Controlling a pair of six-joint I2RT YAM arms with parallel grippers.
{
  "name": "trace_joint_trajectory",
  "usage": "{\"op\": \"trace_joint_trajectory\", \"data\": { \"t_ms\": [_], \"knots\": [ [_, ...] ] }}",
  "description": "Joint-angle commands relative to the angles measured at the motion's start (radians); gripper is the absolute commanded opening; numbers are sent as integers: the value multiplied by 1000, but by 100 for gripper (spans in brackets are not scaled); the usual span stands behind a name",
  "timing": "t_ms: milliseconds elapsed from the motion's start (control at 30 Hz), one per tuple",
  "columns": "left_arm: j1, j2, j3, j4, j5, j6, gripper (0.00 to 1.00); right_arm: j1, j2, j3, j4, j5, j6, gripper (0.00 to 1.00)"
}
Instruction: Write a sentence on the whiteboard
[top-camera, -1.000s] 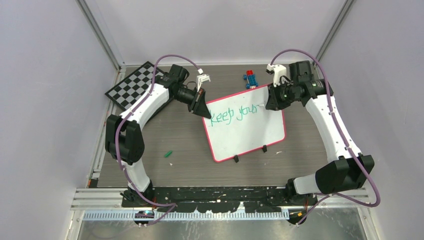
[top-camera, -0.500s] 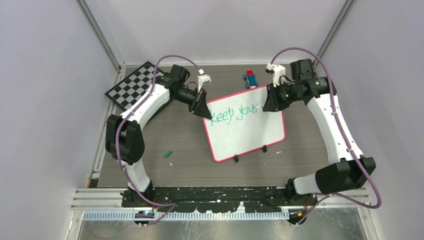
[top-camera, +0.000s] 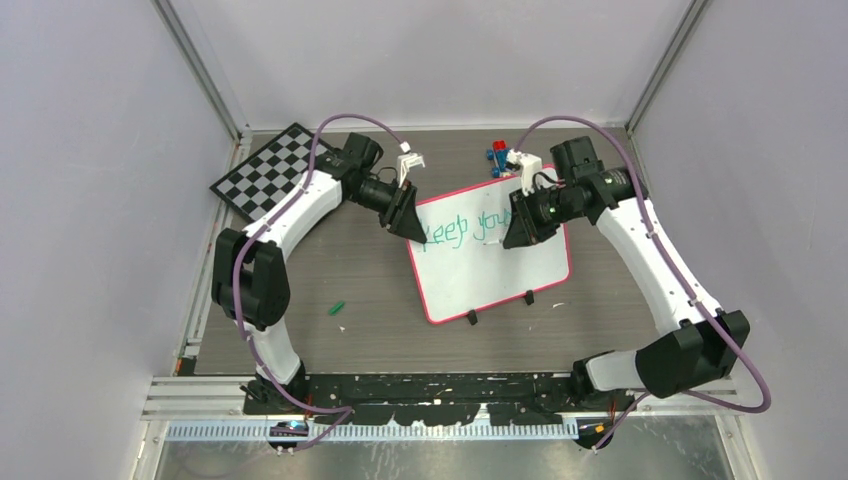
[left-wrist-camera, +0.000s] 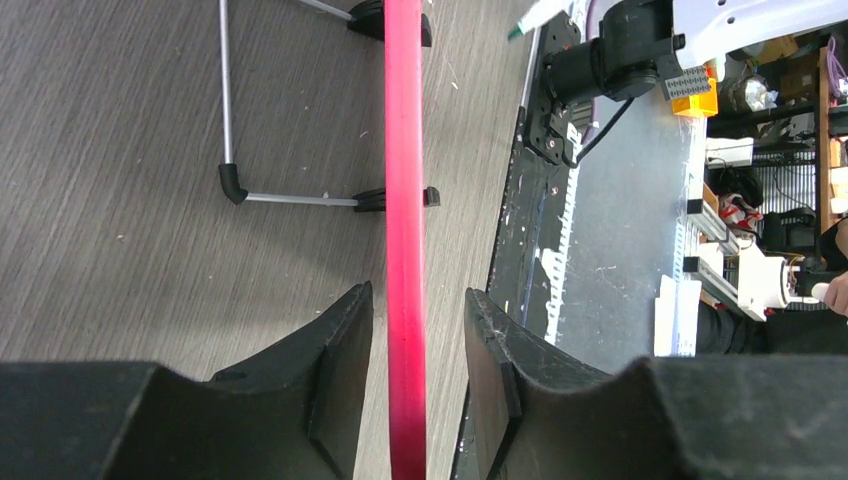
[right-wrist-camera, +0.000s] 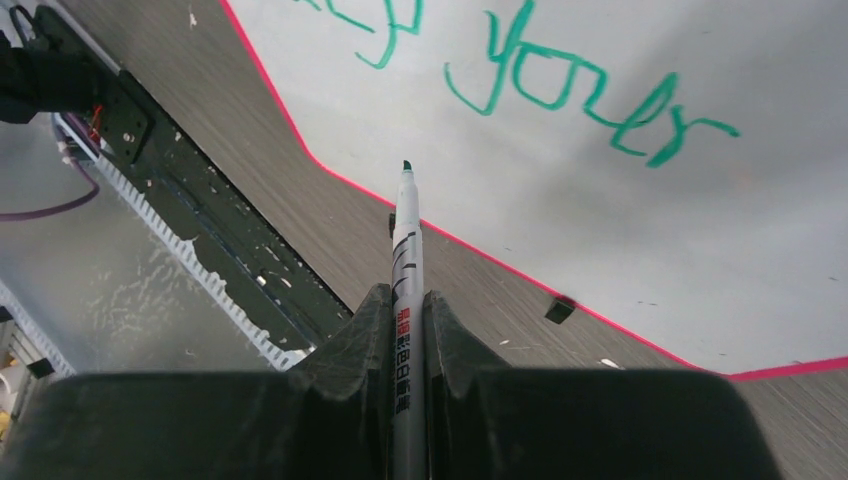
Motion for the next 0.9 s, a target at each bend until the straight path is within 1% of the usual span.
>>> {"op": "trace_joint_trajectory", "data": {
  "t_ms": [0, 233, 400, 500, 533, 767, 867],
  "knots": [
    [-2, -44, -14, 43, 2, -12, 41, 66, -62, -33, 64, -6, 62, 0],
    [-2, -48, -32, 67, 8, -32, 42, 152, -101, -112, 133, 51, 103, 0],
    [-2, -41, -36, 72, 10, -32, 38, 209, -135, -206, 252, 108, 128, 0],
    [-3, -36, -37, 77, 10, -32, 37, 230, -161, -264, 340, 101, 137, 0],
    [-3, -29, -32, 74, 13, -35, 34, 247, -167, -291, 372, 106, 129, 0],
    [-2, -23, -40, 80, 1, -36, 22, 327, -144, -341, 455, 110, 93, 0],
    [-3, -22, -44, 86, -2, -40, 14, 364, -139, -354, 477, 118, 63, 0]
  ]
}}
